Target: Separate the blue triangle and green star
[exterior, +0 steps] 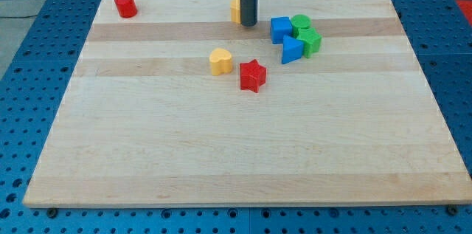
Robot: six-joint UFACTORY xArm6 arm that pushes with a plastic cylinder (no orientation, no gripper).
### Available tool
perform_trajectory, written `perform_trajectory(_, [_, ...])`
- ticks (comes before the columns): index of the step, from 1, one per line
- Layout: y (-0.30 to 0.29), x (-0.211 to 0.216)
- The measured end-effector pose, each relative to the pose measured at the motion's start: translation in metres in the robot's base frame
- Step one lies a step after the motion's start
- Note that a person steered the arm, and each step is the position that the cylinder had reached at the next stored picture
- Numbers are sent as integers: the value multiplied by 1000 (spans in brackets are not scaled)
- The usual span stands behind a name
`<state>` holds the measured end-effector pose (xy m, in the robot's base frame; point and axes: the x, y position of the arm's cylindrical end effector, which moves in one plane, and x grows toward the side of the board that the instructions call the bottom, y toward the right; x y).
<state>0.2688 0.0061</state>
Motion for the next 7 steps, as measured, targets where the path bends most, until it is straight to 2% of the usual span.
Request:
perform_trajectory(4, [-11,-4])
perform_trajectory(6, [-9,58])
perform_trajectory(7, [9,76])
